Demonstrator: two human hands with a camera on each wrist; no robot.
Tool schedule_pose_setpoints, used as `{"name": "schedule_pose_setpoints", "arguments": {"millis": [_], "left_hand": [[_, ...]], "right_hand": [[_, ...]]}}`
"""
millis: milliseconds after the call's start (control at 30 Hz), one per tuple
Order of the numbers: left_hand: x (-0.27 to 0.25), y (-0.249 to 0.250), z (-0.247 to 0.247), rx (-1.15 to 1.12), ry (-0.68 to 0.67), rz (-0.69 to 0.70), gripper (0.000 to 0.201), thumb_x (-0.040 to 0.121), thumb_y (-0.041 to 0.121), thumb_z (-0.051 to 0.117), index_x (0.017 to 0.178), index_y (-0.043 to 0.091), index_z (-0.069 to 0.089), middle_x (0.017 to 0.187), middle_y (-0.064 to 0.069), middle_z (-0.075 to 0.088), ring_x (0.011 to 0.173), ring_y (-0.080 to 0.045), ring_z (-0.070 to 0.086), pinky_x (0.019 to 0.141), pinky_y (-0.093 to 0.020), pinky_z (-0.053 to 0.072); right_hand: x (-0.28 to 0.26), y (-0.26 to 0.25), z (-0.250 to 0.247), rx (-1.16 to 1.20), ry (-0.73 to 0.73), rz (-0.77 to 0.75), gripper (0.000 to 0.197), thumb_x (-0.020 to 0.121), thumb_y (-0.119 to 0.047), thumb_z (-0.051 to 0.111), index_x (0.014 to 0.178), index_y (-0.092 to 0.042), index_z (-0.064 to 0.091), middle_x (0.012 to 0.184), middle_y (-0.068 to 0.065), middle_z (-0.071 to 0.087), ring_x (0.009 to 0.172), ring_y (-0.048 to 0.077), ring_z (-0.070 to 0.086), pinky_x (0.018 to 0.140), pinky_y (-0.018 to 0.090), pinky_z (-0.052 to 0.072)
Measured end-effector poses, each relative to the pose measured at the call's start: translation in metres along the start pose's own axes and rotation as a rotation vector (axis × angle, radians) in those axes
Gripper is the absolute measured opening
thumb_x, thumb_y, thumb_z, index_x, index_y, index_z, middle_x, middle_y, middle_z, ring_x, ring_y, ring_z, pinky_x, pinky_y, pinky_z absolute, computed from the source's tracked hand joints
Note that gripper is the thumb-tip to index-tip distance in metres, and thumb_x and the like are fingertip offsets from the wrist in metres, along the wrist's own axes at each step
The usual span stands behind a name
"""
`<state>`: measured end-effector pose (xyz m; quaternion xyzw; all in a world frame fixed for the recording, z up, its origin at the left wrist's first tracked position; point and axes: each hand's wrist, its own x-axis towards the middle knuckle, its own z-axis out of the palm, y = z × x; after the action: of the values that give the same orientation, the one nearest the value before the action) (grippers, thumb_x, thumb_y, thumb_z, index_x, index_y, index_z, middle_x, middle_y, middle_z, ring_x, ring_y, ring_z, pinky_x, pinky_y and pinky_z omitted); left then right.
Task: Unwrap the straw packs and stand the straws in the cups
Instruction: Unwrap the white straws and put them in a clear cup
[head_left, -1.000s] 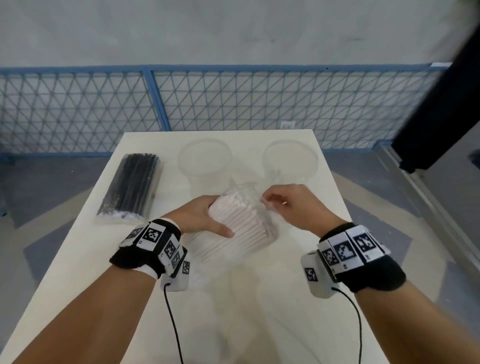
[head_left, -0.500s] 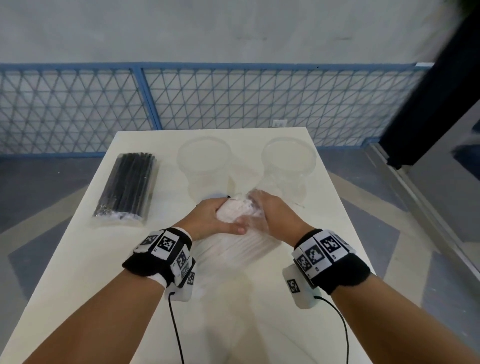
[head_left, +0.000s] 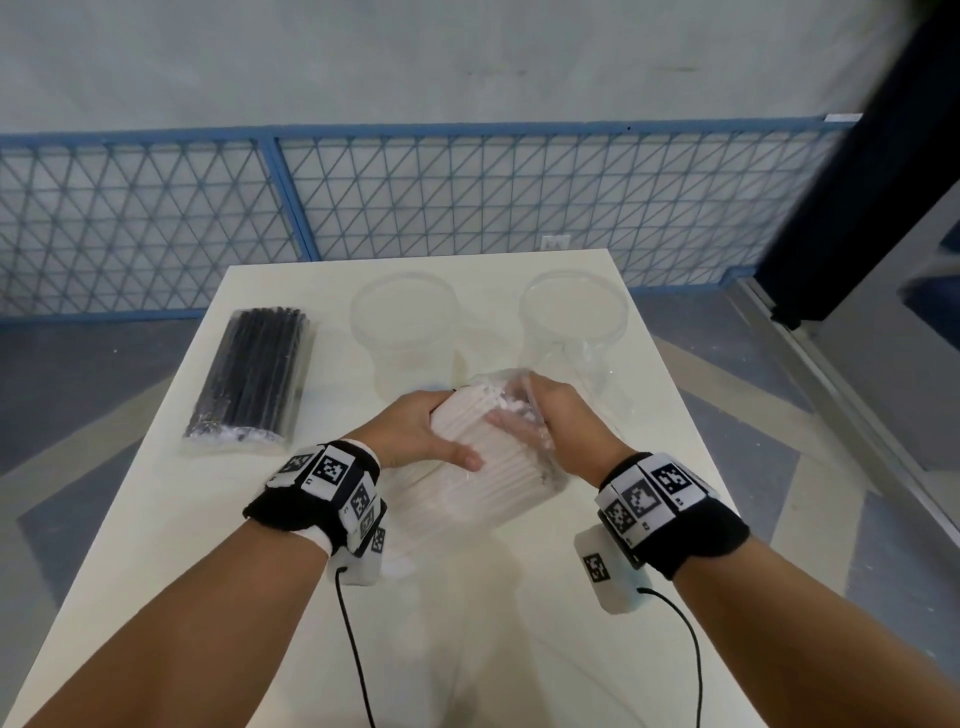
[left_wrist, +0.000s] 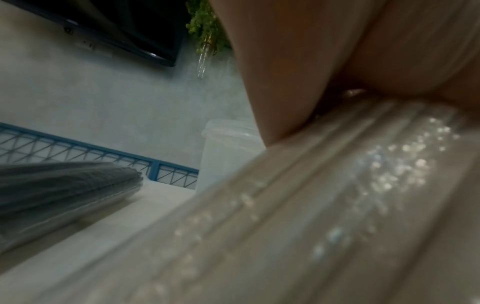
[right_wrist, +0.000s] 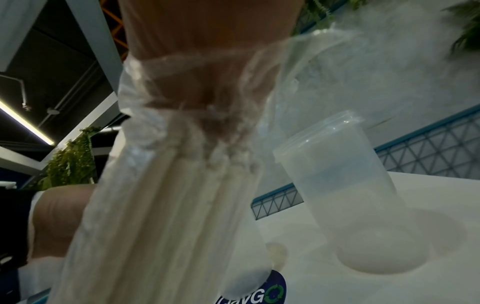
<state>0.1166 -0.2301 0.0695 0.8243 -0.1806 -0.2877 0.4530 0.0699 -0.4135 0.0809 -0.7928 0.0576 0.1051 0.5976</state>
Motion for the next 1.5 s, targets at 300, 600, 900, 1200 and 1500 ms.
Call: {"name": "schedule_pose_setpoints", "arguments": {"millis": [300,600,900,1200,1500], "left_hand": [[0.002,-0.005,0.001,-0.048,0.001,-0.044,0.036,0.072,0.023,0.077,0.102,0.029,0.059,0.095,0.01,0.064,0.086,-0.003,0.061,0.073,-0.015,0.048],[0.006,-0.009,0.008,0.007,0.063,-0.016,0.025,0.067,0.024,0.081,0.079,0.029,0.059,0.07,0.01,0.052,0.055,0.005,0.047,0.052,-0.006,0.034],[0.001,-0.007,-0.005,0.061,0.018,-0.032,0.043,0.062,0.024,0.084,0.093,0.036,0.057,0.09,0.015,0.058,0.083,0.002,0.054,0.067,-0.014,0.04],[0.006,-0.004,0.004,-0.082,0.035,-0.016,0.056,0.062,0.025,0.084,0.113,0.026,0.061,0.108,0.001,0.067,0.099,-0.013,0.064,0.086,-0.026,0.051],[-0.003,-0.011,0.005,-0.078,0.03,-0.069,0.06,0.058,0.031,0.085,0.108,0.037,0.053,0.106,0.013,0.064,0.098,-0.003,0.06,0.083,-0.021,0.049]], "right_hand": [[-0.001,0.01,-0.012,-0.302,0.115,-0.247,0.033,0.091,-0.008,0.053,0.067,-0.029,0.044,0.066,0.008,0.048,0.063,0.018,0.043,0.062,0.028,0.037],[-0.003,0.0,-0.003,-0.533,-0.194,-0.208,0.028,0.085,-0.025,0.066,0.105,-0.005,0.064,0.091,0.005,0.066,0.069,0.008,0.057,0.061,0.013,0.044],[0.01,0.007,-0.022,-0.29,0.003,-0.234,0.02,0.074,-0.013,0.076,0.067,0.0,0.063,0.071,0.016,0.065,0.062,0.029,0.058,0.054,0.034,0.047],[0.004,-0.003,-0.001,-0.233,0.071,-0.28,0.019,0.083,-0.024,0.068,0.078,-0.019,0.051,0.069,-0.013,0.053,0.061,-0.004,0.051,0.051,0.006,0.04],[0.009,-0.001,-0.026,-0.143,0.342,-0.3,0.027,0.084,-0.019,0.066,0.061,-0.017,0.053,0.059,0.011,0.044,0.055,0.018,0.038,0.052,0.026,0.029]]}}
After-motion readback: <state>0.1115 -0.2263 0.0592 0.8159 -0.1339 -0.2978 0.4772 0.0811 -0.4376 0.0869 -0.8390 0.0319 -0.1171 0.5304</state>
